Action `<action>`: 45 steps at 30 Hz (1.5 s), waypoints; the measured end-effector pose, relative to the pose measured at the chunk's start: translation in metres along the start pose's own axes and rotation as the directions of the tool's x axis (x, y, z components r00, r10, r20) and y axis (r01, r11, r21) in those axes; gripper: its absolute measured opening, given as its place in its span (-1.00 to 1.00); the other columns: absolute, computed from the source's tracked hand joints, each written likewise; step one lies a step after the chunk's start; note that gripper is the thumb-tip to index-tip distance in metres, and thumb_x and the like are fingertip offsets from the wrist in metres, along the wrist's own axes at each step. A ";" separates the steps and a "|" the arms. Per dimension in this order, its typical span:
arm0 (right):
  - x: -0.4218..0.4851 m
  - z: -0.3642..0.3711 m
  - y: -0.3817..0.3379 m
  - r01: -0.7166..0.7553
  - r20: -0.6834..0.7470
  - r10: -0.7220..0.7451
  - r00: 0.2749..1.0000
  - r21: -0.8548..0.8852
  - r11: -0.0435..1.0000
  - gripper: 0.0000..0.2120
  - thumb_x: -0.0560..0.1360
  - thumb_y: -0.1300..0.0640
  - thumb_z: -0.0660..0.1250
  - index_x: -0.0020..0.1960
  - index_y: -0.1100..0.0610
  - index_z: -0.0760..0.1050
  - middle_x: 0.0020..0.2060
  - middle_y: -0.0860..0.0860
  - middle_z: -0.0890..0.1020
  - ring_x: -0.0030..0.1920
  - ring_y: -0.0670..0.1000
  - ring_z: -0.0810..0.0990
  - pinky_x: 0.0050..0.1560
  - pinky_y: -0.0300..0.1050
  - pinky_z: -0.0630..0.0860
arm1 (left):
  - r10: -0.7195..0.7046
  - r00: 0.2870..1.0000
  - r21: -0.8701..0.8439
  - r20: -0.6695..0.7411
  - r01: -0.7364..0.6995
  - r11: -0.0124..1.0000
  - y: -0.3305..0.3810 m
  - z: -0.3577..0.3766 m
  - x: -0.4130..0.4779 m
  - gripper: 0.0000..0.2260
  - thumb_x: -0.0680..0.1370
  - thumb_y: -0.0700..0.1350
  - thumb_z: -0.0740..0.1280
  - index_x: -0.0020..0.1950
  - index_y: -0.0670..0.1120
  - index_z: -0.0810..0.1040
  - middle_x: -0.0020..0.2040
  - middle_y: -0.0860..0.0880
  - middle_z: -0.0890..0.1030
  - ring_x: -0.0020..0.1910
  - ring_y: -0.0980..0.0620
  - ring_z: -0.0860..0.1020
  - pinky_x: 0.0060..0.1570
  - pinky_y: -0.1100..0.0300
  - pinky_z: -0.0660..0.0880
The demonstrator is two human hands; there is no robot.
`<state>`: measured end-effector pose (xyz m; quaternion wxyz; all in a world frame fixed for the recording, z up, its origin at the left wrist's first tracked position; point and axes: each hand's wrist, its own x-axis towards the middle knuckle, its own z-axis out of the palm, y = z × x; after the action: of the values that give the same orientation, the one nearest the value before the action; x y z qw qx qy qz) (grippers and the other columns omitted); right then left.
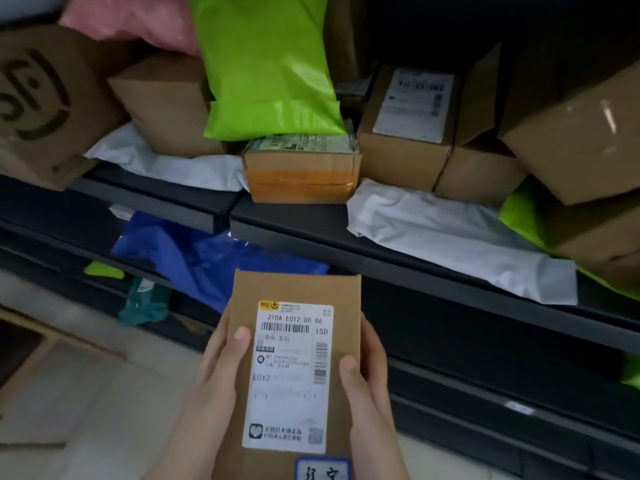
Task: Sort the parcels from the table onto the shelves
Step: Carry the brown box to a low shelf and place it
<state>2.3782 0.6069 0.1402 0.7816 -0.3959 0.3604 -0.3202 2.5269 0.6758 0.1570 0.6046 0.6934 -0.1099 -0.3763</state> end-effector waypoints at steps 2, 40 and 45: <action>0.008 0.002 0.007 0.007 -0.048 -0.007 0.999 0.008 1.000 -0.43 0.25 -0.18 0.47 0.25 -0.39 0.49 0.15 -0.25 0.72 0.14 -0.16 0.72 -0.04 -0.28 0.66 | -0.009 0.998 0.000 0.062 0.009 1.000 0.000 -0.001 0.019 -0.30 0.33 0.29 0.38 0.47 0.19 0.47 0.35 -0.04 0.64 0.35 -0.15 0.57 0.39 -0.25 0.38; 0.080 -0.184 0.016 -0.015 -0.314 -0.006 0.949 -0.067 0.998 -0.29 0.39 0.13 0.28 0.53 -0.10 0.27 0.16 0.03 0.64 0.10 0.10 0.68 0.01 0.02 0.65 | -0.236 0.905 0.204 0.355 0.172 0.964 -0.094 0.178 0.102 -0.55 0.55 0.11 0.27 0.37 -0.07 0.54 0.25 -0.23 0.63 0.18 -0.24 0.62 0.25 -0.24 0.51; 0.144 -0.195 0.005 -0.037 -0.382 0.027 0.924 -0.019 0.999 -0.36 0.56 0.23 0.20 0.60 -0.08 0.23 0.12 0.06 0.65 0.05 0.12 0.67 -0.09 0.03 0.63 | -0.162 0.862 0.205 0.481 0.069 0.976 -0.091 0.200 0.140 -0.83 0.62 -0.01 0.22 0.05 0.13 0.61 0.03 -0.08 0.67 0.03 -0.10 0.62 -0.02 0.01 0.54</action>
<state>2.2968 0.4209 0.0081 0.6963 -0.3303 0.5162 -0.3737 2.4648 0.4619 0.0214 0.4670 0.6313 -0.2528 -0.5652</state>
